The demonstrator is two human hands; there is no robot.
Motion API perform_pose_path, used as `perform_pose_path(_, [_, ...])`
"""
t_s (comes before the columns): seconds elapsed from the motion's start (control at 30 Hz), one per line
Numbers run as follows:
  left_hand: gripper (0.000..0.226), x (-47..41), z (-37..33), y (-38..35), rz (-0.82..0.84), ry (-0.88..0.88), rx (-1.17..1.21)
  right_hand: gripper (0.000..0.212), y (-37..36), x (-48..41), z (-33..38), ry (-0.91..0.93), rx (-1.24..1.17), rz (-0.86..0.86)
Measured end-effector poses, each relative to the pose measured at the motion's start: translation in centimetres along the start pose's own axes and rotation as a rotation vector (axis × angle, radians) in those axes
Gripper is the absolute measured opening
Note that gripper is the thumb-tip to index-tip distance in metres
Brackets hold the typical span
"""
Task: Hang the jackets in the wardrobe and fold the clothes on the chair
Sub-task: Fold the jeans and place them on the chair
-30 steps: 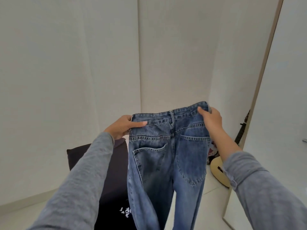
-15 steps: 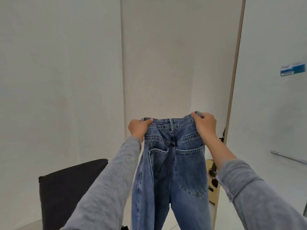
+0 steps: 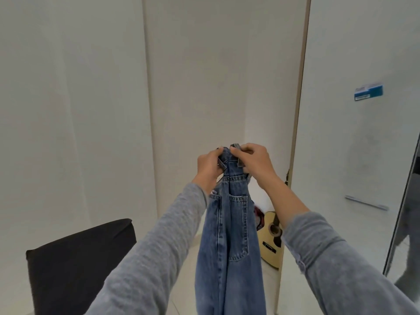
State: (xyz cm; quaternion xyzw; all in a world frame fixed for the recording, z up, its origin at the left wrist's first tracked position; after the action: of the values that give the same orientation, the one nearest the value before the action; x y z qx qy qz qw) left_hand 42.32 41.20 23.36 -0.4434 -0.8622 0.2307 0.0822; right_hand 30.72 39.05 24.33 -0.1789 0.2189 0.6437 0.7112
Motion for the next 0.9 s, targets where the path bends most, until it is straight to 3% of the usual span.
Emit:
perform_pose_path(0.13, [0.014, 0.0, -0.5, 0.9, 0.083, -0.011, -0.021, 0.026, -0.1, 0.9, 0.4, -0.148, -0.205, 0.144])
perform_pose_path(0.47, [0.020, 0.1, -1.2, 3.4, 0.332, -0.127, -0.108, 0.015, -1.0, 0.9, 0.6, -0.022, -0.121, 0.159])
perform_pose_path(0.67, [0.011, -0.7, -1.3, 4.9, 0.255, -0.183, -0.119, 0.023, -1.4, 0.6, 1.3, -0.156, -0.235, 0.348])
perform_pose_path(0.73, [0.011, -0.8, -1.5, 5.2, 0.216, -0.201, -0.131, 0.022, -1.2, 0.4, 1.5, -0.120, -0.237, 0.277])
perform_pose_path(0.83, [0.015, -1.1, -2.6, 5.4, 0.173, -0.229, -0.118, 0.023, 0.0, -0.3, 0.5, 0.074, -0.131, -0.107])
perform_pose_path(0.9, [0.017, -1.2, -4.0, 5.3, 0.142, -0.244, -0.073, 0.051, 0.6, -0.2, -1.0, 0.064, -0.101, -0.071])
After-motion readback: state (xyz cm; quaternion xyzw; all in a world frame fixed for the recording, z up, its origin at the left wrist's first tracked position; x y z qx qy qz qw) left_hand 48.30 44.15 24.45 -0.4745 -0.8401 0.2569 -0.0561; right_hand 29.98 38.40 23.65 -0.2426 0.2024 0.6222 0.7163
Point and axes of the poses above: each hand's wrist, its own x-axis away from the middle knuckle, its own y-axis out of the back of the hand, z = x × y, the point moved 1 cm from there along -x, towards the middle knuckle, and after that the axes turned 13 degrees about -z, right-handed, at the moved point
